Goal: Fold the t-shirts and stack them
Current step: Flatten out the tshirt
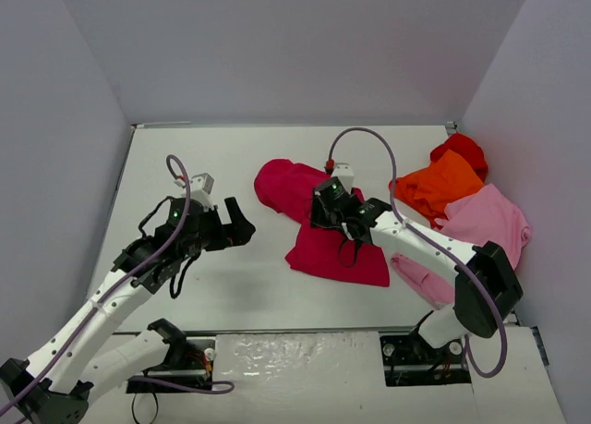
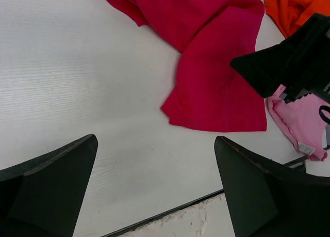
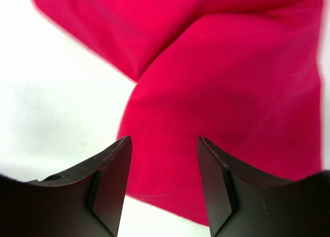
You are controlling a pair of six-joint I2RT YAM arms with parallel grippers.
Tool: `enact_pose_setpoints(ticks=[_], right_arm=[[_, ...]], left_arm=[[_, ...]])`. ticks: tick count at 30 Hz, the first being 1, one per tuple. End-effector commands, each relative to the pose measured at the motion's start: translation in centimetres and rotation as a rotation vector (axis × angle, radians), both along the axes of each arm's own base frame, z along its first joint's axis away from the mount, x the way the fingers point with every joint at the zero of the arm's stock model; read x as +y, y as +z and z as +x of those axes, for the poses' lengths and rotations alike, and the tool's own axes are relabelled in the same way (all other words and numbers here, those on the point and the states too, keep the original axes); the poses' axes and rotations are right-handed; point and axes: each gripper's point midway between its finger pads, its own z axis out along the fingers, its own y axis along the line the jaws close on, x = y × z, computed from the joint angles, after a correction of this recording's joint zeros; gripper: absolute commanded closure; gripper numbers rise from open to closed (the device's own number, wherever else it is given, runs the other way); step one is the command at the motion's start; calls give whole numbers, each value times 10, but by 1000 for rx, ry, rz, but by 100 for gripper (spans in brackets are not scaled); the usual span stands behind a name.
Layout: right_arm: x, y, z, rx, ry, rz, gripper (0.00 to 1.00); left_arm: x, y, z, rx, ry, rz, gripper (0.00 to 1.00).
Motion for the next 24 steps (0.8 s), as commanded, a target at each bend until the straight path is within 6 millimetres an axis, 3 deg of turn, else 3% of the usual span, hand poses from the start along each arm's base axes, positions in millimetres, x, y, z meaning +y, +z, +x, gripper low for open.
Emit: enact_pose_setpoints(ticks=[1,3,4,6,10,14,16,24], right_arm=[[38,3,-10,-24,97,42,49],[44,2,-18,-19,126,44,50],[50,-4,-32,2,163,49,53],[46,-9,-40,17,159,60,58],[18,-26,-55,28,141,-9,57],[-3,-35,-66,38,121,-57,52],[-10,-39,-71,46,113,-60,50],[-15,-55,-87,96,134,-65,44]], left_arm=[[-14,18,16,-37,6,-65,3],[-18,10,19,-14,6,-65,3],[-20,-3,25,17,16,-44,3],[-20,-18,31,61,32,-2,3],[-16,-56,50,169,68,154,3],[-15,-79,74,198,95,248,3],[-21,-77,88,180,89,253,3],[-43,-119,140,245,48,297,3]])
